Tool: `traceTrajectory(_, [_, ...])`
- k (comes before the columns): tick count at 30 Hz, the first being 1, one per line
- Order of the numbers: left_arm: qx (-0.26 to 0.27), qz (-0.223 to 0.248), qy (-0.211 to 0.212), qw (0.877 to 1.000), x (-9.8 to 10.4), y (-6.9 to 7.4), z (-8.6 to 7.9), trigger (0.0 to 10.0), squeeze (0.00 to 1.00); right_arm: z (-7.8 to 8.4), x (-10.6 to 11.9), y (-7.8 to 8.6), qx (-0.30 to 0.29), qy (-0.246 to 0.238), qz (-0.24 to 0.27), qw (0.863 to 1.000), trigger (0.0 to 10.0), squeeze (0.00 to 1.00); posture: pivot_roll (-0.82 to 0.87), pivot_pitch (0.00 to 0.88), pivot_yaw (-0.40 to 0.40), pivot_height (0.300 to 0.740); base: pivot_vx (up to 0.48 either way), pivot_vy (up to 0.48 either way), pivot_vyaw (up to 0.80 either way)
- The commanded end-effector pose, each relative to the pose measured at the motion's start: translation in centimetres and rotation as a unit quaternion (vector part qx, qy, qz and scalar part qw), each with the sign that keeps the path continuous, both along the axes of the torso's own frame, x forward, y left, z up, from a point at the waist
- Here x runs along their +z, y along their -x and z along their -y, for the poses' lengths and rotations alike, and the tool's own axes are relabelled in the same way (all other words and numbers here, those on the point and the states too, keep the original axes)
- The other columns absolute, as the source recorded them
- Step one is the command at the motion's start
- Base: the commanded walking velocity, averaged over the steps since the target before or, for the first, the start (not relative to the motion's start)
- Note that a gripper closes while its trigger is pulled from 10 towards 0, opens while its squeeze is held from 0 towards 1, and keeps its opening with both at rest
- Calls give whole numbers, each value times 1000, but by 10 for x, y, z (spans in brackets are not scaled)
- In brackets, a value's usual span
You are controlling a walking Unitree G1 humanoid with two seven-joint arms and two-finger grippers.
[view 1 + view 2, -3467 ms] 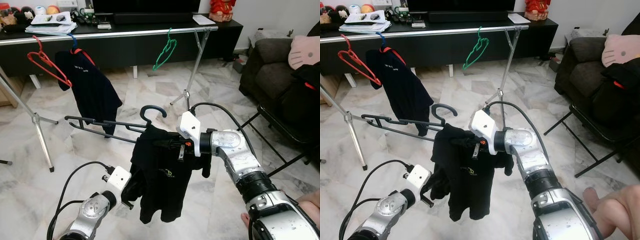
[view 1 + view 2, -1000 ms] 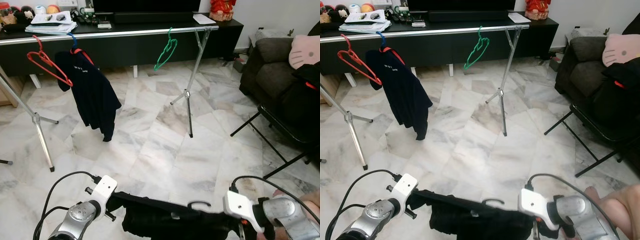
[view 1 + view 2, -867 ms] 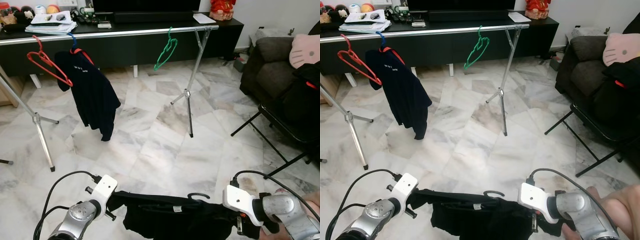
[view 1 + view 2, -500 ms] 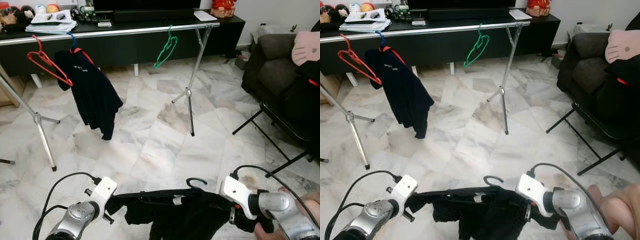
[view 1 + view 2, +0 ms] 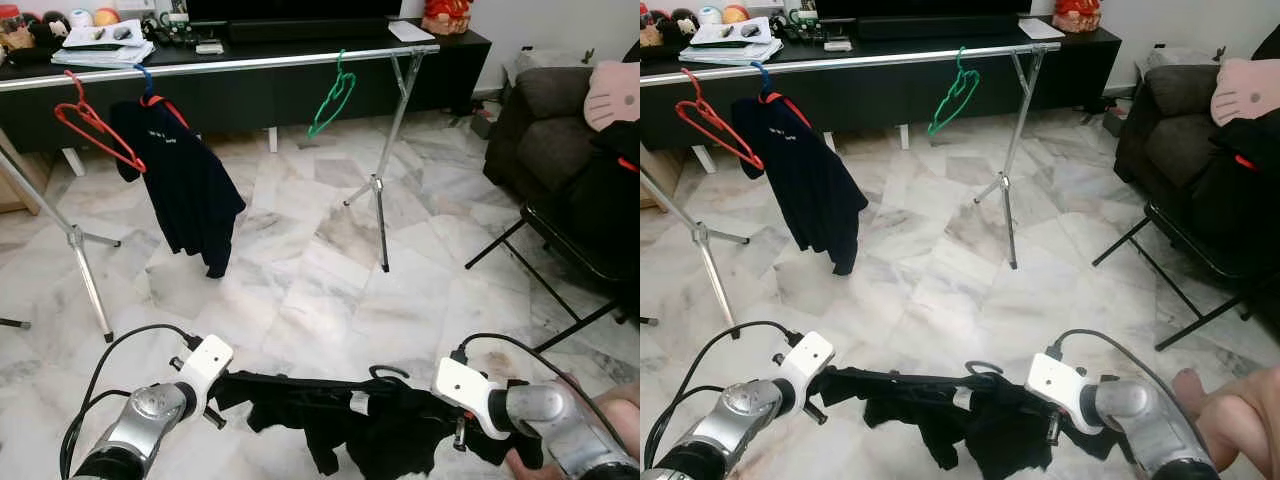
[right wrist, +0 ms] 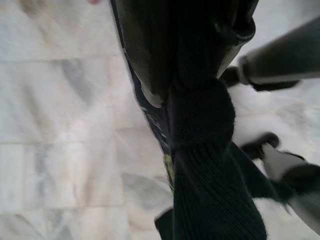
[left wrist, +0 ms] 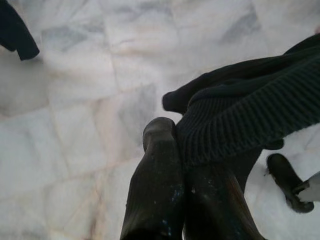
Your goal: Hang hanger
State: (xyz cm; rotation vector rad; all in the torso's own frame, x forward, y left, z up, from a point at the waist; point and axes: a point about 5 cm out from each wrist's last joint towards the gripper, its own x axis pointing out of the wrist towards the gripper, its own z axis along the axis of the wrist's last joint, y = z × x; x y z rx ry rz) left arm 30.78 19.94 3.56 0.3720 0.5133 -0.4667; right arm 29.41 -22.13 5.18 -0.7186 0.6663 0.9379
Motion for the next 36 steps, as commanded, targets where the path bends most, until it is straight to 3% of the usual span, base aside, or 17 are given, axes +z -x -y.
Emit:
traceTrajectory(1, [31,9,-3,999,11,-1,-25,10000,0,23,-8,5,-49,50,-7,998,0,0,-35,143,-16,740,0,0,0])
traceTrajectory(11, [-11,45,43,998,37,-4,-13,10000,0,2,-23,-4,-169,16,58,984,0,0,-37,152,-11,740,0,0,0])
traceTrajectory(19, [-27,80,72,994,55,-9,-2,10000,0,-25,-44,7,-184,-7,37,982,0,0,-35,157,-1,740,0,0,0])
traceTrajectory(27, [-50,107,102,988,76,-13,9,10000,0,-33,-57,15,-192,2,14,981,0,0,-36,161,-1,740,0,0,0])
traceTrajectory(30, [-70,104,108,986,78,-10,15,10000,0,-36,-56,11,-211,1,37,977,0,0,-34,160,0,740,0,0,0])
traceTrajectory(32, [-92,94,110,985,76,-5,20,10000,0,-37,-48,1,-263,-19,81,961,0,0,-33,161,0,740,0,0,0])
traceTrajectory(33, [-92,94,110,985,76,-5,20,10000,0,-37,-48,1,-263,-19,81,961,0,0,-33,161,0,740,0,0,0])
traceTrajectory(35, [-129,71,119,982,72,4,28,10000,0,-37,-41,-9,-323,-38,116,939,0,0,-33,162,0,740,0,0,0])
traceTrajectory(36, [-129,71,119,982,72,4,28,10000,0,-37,-41,-9,-323,-38,116,939,0,0,-33,162,0,740,0,0,0])
